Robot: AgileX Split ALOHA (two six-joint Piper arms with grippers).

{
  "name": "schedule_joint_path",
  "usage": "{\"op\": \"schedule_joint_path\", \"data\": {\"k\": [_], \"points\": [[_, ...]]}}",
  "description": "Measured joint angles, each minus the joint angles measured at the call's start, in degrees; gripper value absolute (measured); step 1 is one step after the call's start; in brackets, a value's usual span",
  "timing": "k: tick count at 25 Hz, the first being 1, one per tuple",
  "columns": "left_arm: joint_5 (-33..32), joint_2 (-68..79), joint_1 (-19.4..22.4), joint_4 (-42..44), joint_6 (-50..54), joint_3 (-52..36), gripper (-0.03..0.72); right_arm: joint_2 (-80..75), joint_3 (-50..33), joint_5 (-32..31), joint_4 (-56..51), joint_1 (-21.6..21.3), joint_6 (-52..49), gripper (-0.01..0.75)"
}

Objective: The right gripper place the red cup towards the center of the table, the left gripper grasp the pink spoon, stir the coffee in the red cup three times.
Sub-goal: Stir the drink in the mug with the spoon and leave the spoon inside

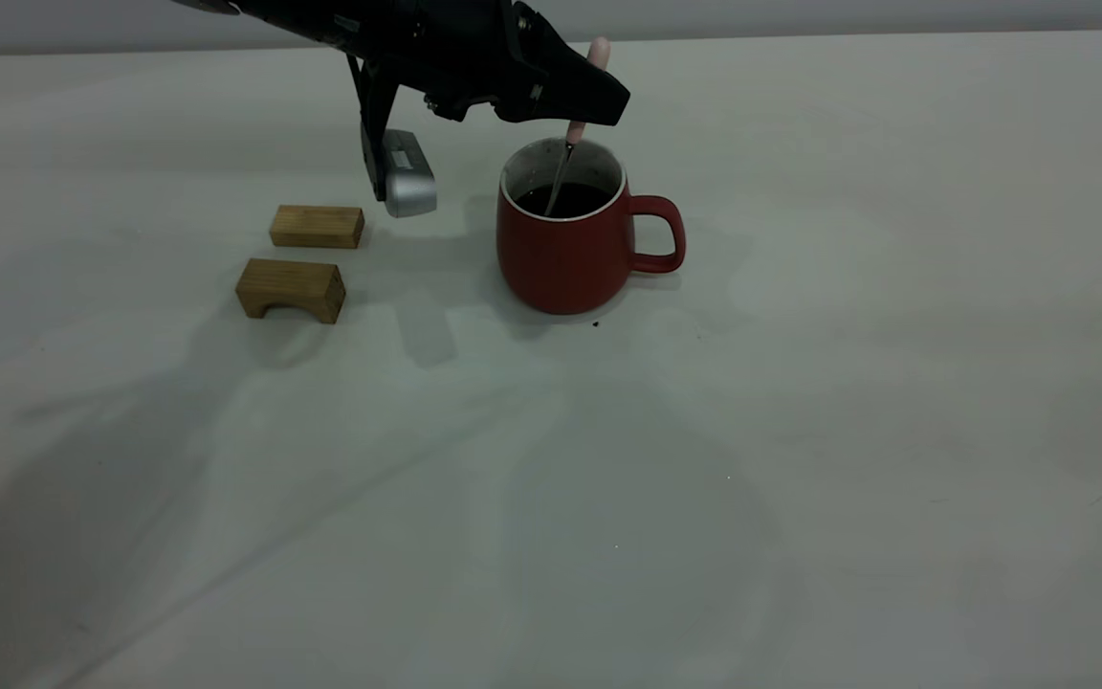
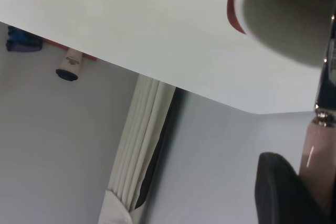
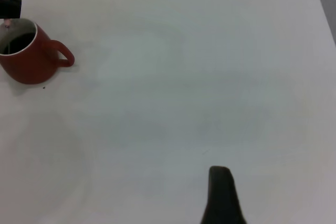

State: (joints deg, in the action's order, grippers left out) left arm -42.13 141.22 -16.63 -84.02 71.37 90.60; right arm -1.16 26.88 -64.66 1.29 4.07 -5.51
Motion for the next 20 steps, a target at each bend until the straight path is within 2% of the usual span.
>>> {"op": "schedule_joint_path", "data": {"k": [5, 10, 12, 16, 20], "points": [[-1.4, 0.0, 0.1, 1.3, 0.1, 0.0, 0.167, 0.0, 0.0, 0.0, 0.0, 0.0, 0.0, 0.587], [-4.2, 0.0, 0.4, 3.0, -1.3, 0.0, 0.369, 0.0, 0.0, 0.0, 0.0, 0.0, 0.0, 0.587], [-4.5, 0.0, 0.5, 3.1, -4.2, 0.0, 0.424, 0.0, 0.0, 0.0, 0.0, 0.0, 0.0, 0.587], [-4.5, -0.5, 0.6, 3.5, -17.7, 0.0, 0.457, 0.0, 0.0, 0.0, 0.0, 0.0, 0.0, 0.587], [-4.5, -2.9, 0.6, 6.8, -37.4, 0.0, 0.46, 0.0, 0.0, 0.0, 0.0, 0.0, 0.0, 0.587]]}}
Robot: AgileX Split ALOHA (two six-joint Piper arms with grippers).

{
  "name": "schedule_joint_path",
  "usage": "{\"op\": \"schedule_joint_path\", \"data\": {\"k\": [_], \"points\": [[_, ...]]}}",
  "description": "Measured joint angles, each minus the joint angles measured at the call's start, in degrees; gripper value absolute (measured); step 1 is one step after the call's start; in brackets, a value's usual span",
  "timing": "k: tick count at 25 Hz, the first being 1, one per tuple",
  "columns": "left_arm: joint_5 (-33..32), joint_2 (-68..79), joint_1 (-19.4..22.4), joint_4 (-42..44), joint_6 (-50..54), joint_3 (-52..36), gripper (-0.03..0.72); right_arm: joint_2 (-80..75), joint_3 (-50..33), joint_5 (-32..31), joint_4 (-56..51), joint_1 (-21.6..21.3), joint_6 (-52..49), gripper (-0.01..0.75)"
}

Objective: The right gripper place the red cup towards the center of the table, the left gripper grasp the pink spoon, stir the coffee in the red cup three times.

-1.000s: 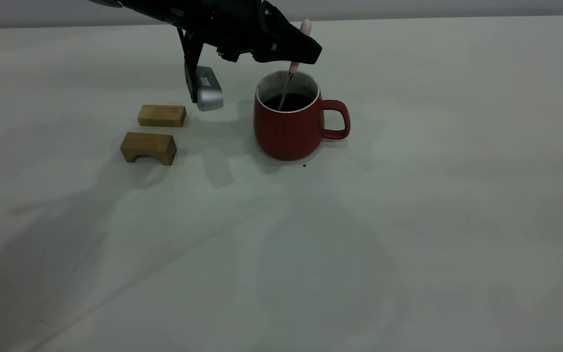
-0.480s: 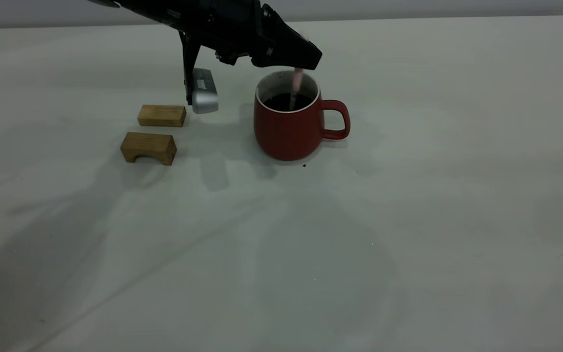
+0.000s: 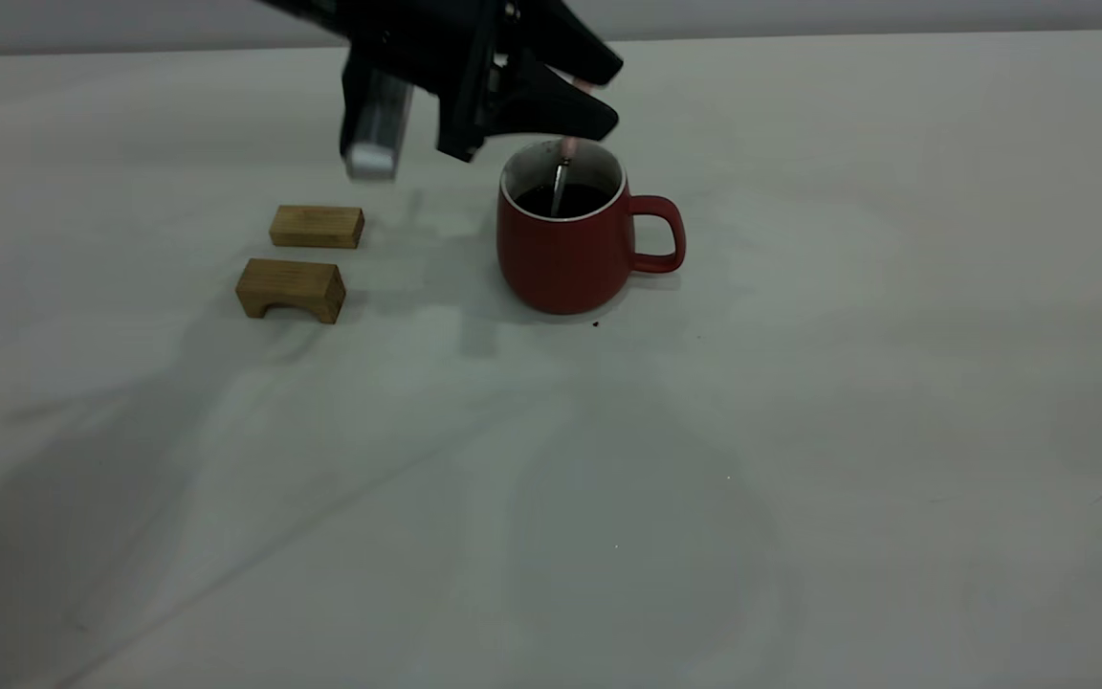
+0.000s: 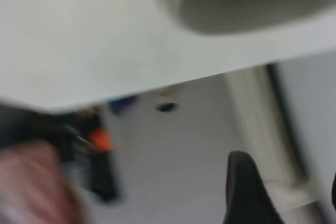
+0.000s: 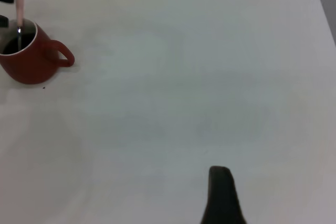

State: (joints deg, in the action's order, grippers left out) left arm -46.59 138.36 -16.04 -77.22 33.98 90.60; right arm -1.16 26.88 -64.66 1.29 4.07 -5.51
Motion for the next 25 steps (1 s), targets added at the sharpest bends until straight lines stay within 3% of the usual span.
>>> {"op": "schedule_joint_path", "data": {"k": [6, 12, 16, 19, 25], "points": [[-0.5, -6.5, 0.0, 9.2, -26.2, 0.0, 0.461, 0.0, 0.0, 0.0, 0.0, 0.0, 0.0, 0.587], [-1.2, -15.4, 0.0, 14.2, -44.3, -0.1, 0.461, 0.0, 0.0, 0.0, 0.0, 0.0, 0.0, 0.587], [0.2, -24.3, 0.1, 23.2, -56.3, -0.4, 0.461, 0.0, 0.0, 0.0, 0.0, 0.0, 0.0, 0.587], [1.3, -32.0, 0.8, 33.2, -56.1, -0.4, 0.461, 0.0, 0.0, 0.0, 0.0, 0.0, 0.0, 0.587], [-1.9, -45.3, 2.5, 62.1, -37.9, -0.4, 0.461, 0.0, 0.0, 0.0, 0.0, 0.0, 0.0, 0.587]]}}
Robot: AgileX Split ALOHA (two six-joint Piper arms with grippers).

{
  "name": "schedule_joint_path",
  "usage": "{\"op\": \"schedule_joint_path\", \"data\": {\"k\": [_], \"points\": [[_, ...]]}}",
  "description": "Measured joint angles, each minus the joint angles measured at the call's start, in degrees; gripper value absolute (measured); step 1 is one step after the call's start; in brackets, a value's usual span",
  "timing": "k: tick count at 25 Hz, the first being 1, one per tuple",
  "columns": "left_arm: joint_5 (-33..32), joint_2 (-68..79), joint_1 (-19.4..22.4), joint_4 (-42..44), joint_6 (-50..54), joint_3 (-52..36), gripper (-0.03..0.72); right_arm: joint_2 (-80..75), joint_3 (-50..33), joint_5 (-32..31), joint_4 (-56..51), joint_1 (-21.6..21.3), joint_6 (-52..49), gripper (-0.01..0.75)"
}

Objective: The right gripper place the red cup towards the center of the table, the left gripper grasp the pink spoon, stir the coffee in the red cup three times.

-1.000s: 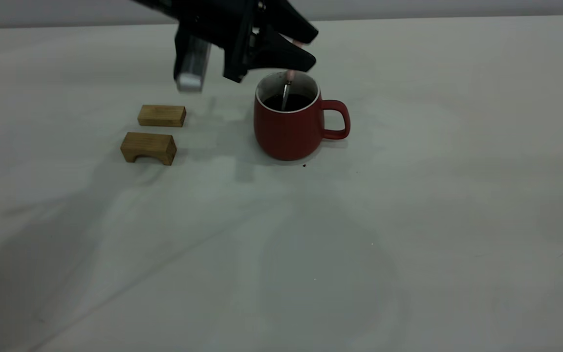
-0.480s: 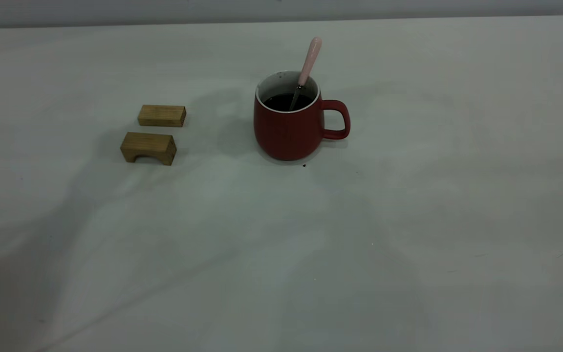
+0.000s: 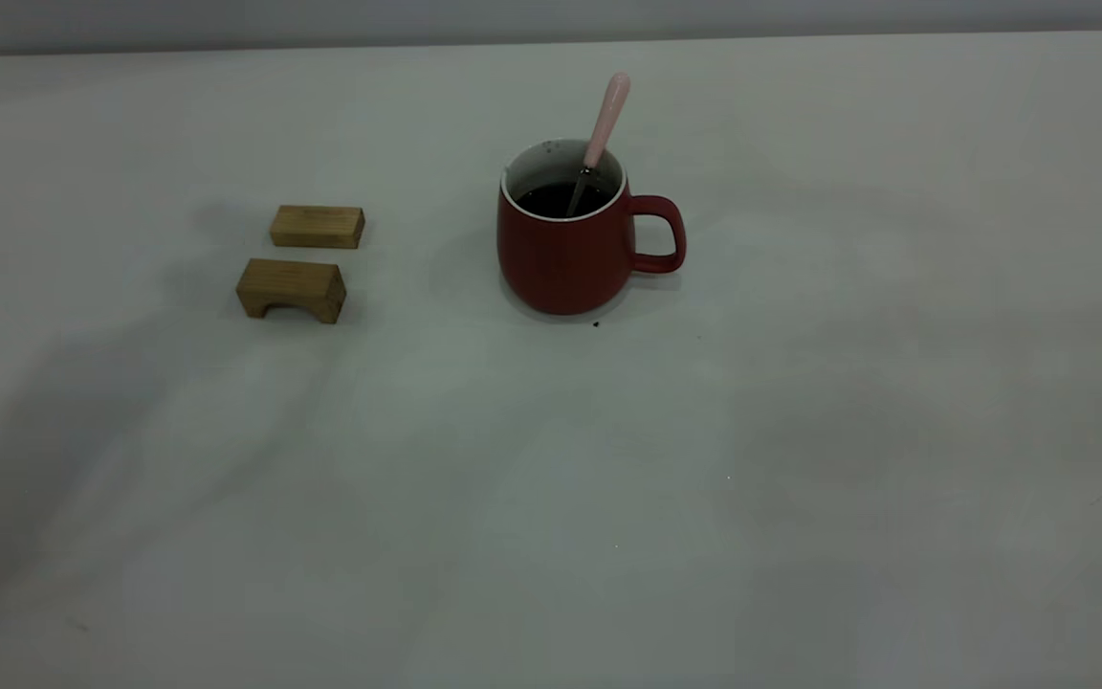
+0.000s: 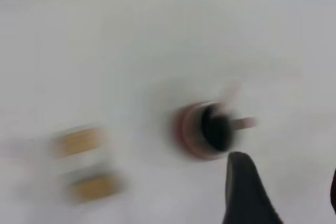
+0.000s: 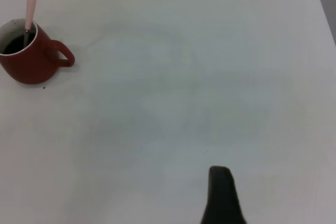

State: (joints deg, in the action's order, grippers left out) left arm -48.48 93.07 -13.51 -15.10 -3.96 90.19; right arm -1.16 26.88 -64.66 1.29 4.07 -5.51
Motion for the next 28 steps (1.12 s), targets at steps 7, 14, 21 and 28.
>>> {"op": "schedule_joint_path", "data": {"k": [7, 14, 21, 28], "points": [[-14.3, -12.6, 0.0, 23.4, 9.2, -1.1, 0.461, 0.0, 0.0, 0.0, 0.0, 0.0, 0.0, 0.587], [-14.7, -35.1, 0.0, 26.5, 9.2, -20.4, 0.461, 0.0, 0.0, 0.0, 0.0, 0.0, 0.0, 0.587], [-14.4, -59.4, 0.0, 25.9, 9.2, -45.4, 0.461, 0.0, 0.0, 0.0, 0.0, 0.0, 0.0, 0.587], [-15.1, -77.8, 2.2, 22.2, 9.1, -58.1, 0.461, 0.0, 0.0, 0.0, 0.0, 0.0, 0.0, 0.587]]}}
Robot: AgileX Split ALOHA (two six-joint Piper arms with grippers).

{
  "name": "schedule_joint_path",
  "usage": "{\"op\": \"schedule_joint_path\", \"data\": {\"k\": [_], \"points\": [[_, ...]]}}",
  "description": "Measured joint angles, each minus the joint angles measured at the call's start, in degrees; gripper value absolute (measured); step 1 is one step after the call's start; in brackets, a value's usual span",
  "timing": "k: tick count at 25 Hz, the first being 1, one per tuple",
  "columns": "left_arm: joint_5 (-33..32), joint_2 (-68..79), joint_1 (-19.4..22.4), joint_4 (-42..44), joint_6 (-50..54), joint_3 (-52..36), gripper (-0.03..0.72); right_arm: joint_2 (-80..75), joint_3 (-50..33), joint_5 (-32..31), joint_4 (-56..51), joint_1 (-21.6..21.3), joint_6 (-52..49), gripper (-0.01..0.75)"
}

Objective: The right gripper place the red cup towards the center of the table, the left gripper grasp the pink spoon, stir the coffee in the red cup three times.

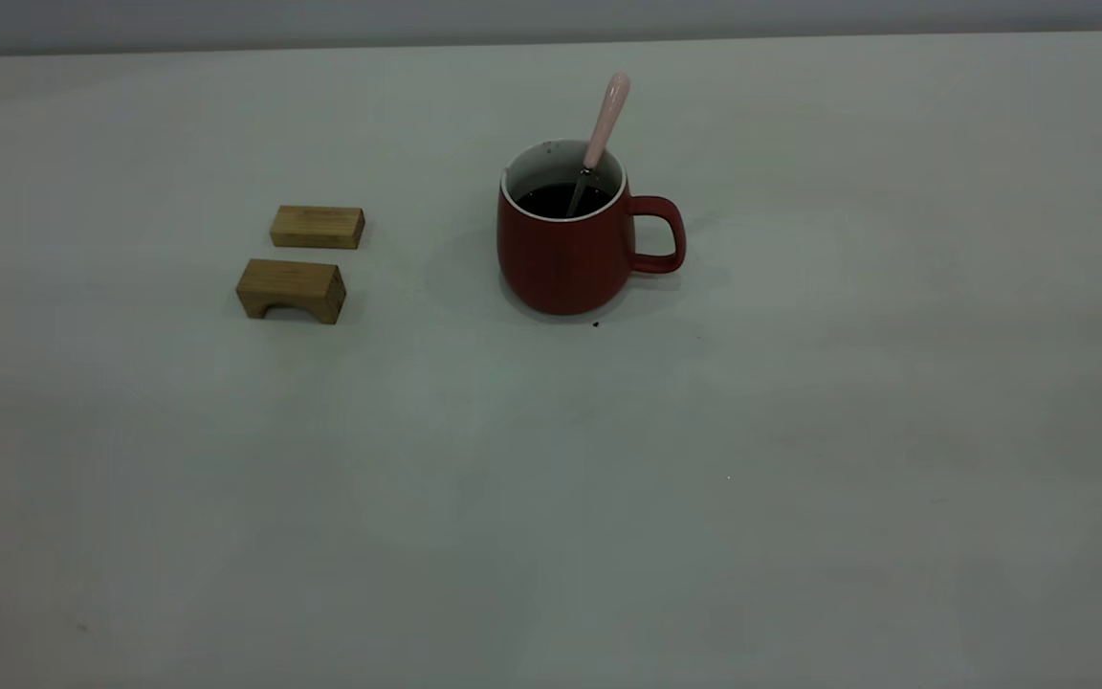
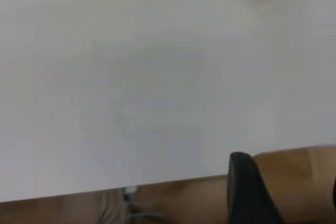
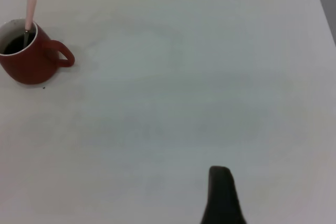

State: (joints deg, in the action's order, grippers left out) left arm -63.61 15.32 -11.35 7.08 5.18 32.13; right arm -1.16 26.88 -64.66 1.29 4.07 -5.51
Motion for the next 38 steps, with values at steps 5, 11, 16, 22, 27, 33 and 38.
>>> {"op": "schedule_joint_path", "data": {"k": [5, 11, 16, 22, 27, 33, 38], "points": [[-0.3, -7.5, 6.8, -1.2, -0.1, -2.8, 0.461, 0.0, 0.0, 0.0, 0.0, 0.0, 0.0, 0.587], [-0.9, -12.9, 11.0, -1.0, -0.1, -3.3, 0.461, 0.0, 0.0, 0.0, 0.0, 0.0, 0.0, 0.587], [-0.8, -16.2, 11.1, -2.2, -0.1, -3.6, 0.461, 0.0, 0.0, 0.0, 0.0, 0.0, 0.0, 0.587], [-1.0, -16.4, 11.1, -3.7, -0.2, -4.2, 0.461, 0.0, 0.0, 0.0, 0.0, 0.0, 0.0, 0.587], [-1.0, -16.4, 11.1, -3.8, -0.2, -4.2, 0.461, 0.0, 0.0, 0.0, 0.0, 0.0, 0.0, 0.587], [-1.0, -16.4, 11.1, -3.8, -0.2, -4.2, 0.461, 0.0, 0.0, 0.0, 0.0, 0.0, 0.0, 0.587], [-1.0, -16.4, 11.1, -3.8, -0.2, -4.2, 0.461, 0.0, 0.0, 0.0, 0.0, 0.0, 0.0, 0.587]]}}
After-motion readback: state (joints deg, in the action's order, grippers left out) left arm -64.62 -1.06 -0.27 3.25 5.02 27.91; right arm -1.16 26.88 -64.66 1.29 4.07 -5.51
